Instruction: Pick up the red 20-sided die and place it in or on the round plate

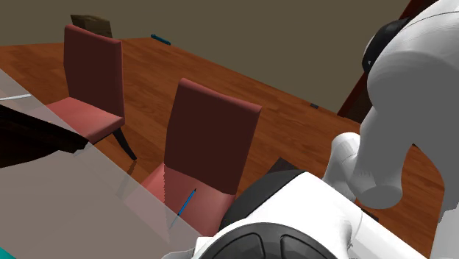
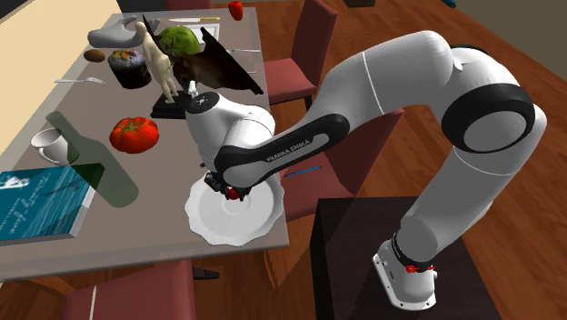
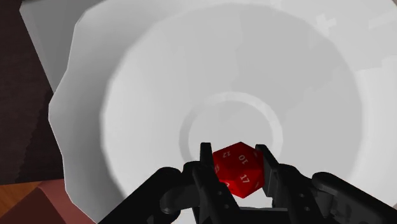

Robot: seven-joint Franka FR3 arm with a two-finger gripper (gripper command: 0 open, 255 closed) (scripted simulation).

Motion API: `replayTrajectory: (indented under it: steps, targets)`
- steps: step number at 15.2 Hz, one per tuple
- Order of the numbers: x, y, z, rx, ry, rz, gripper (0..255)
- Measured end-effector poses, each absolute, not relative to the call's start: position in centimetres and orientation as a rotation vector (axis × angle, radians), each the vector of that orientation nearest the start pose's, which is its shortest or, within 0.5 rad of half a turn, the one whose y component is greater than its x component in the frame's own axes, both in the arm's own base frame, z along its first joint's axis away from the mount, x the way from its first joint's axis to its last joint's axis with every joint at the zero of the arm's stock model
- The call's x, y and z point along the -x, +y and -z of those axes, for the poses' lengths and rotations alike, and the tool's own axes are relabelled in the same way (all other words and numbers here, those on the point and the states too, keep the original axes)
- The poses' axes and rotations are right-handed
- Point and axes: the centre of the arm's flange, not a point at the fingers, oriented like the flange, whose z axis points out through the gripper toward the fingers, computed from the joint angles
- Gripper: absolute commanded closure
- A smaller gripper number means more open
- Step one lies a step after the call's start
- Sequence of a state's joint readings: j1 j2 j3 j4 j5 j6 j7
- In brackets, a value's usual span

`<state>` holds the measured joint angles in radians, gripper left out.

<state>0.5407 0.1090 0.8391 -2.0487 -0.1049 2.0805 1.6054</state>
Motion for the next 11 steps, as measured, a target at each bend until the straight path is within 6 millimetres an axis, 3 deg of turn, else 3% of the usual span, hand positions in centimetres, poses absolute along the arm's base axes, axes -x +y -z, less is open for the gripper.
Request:
replayTrajectory:
  steps: [2,3,9,11]
  targets:
    - [-11.8,54.7,-40.0,3.169,0.276,0.010,255]
    - [-11.8,54.7,-40.0,3.169,0.276,0.010,0]
    - [-11.8,54.7,-40.0,3.169,0.276,0.010,0]
    - [-12.0,54.9,-41.5,3.168,0.276,0.011,0]
